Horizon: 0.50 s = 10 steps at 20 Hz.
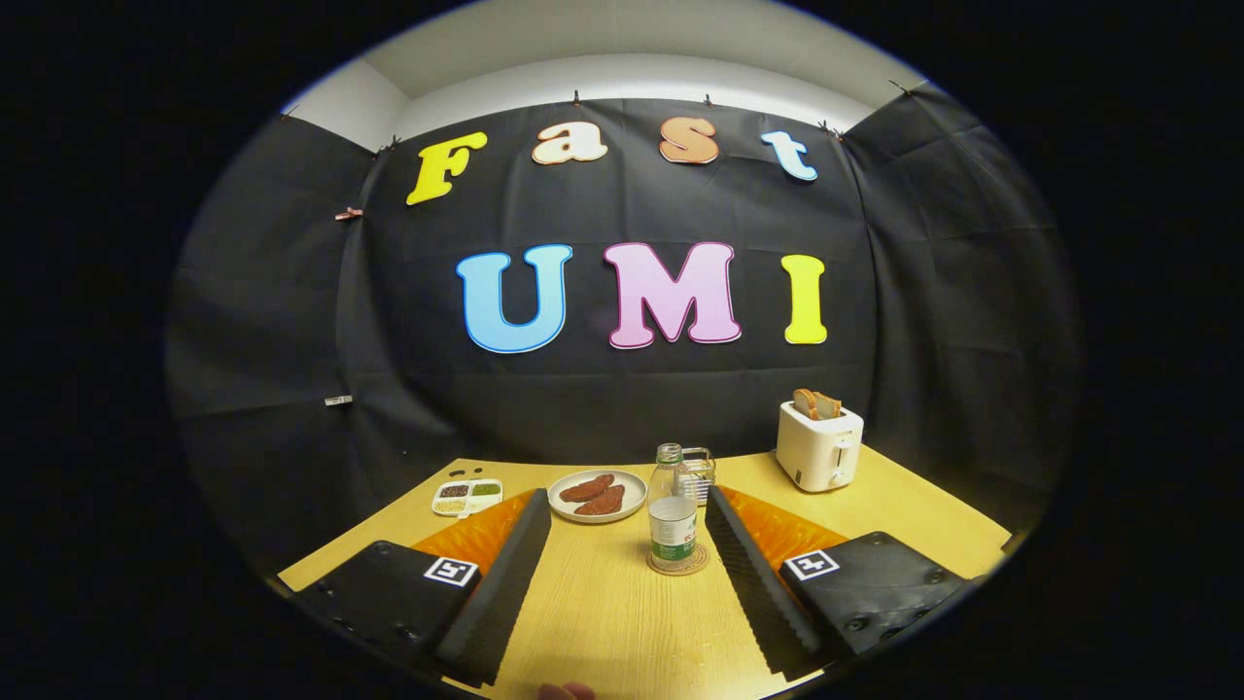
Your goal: Take the bottle from table, then pour the juice into the cup, finally place the bottle on the coaster
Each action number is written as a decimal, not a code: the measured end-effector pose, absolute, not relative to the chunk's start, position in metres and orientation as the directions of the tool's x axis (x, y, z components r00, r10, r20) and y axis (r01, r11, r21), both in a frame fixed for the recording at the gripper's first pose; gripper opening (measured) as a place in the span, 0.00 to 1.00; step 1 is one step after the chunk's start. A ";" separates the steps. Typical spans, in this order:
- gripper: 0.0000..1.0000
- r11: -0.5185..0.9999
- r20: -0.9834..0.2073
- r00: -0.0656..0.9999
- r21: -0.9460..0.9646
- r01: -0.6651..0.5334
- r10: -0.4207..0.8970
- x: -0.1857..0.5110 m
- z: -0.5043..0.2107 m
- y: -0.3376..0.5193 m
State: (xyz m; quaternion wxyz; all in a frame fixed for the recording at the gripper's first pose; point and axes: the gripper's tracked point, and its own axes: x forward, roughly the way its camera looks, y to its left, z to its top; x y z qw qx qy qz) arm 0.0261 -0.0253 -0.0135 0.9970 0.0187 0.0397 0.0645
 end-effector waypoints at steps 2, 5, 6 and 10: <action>0.98 0.988 -0.065 0.987 0.053 -0.143 0.146 0.018 -0.003 -0.031; 0.98 0.985 -0.064 0.985 0.059 -0.160 0.163 0.011 0.002 -0.039; 0.98 0.985 -0.062 0.984 0.053 -0.166 0.169 0.010 0.004 -0.040; 0.98 0.981 -0.063 0.980 0.039 -0.188 0.190 0.004 0.007 -0.043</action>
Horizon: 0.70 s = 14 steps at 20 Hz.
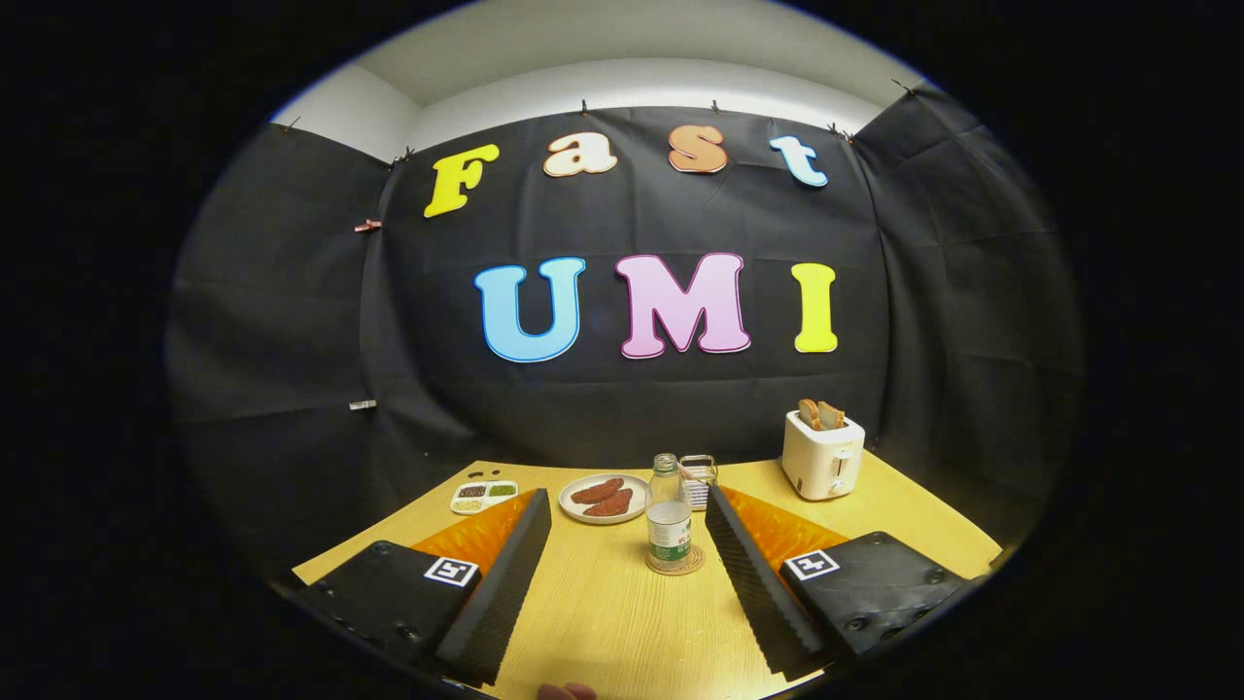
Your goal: Take the bottle from table, then pour the juice into the cup, finally place the bottle on the coaster
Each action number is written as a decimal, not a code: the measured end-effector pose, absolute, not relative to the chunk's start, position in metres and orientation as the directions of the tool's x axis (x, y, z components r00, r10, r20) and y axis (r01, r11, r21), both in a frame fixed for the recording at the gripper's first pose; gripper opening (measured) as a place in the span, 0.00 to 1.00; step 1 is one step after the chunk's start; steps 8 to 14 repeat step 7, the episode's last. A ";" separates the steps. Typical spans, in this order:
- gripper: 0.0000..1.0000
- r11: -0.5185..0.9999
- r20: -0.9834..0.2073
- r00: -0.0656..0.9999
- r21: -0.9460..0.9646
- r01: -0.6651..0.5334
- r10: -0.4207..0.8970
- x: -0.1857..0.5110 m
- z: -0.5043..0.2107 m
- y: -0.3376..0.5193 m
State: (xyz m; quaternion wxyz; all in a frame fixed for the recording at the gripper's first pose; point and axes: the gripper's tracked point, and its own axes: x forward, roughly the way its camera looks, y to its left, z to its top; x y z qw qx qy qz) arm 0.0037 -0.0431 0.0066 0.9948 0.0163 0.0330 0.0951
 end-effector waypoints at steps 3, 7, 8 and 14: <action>0.98 0.980 -0.060 0.978 0.028 -0.199 0.200 0.003 0.010 -0.041; 0.98 0.972 -0.047 0.972 0.048 -0.229 0.231 -0.004 0.020 -0.031; 0.98 0.972 -0.047 0.972 0.048 -0.229 0.231 -0.004 0.020 -0.031; 0.98 0.972 -0.047 0.972 0.048 -0.229 0.231 -0.004 0.020 -0.031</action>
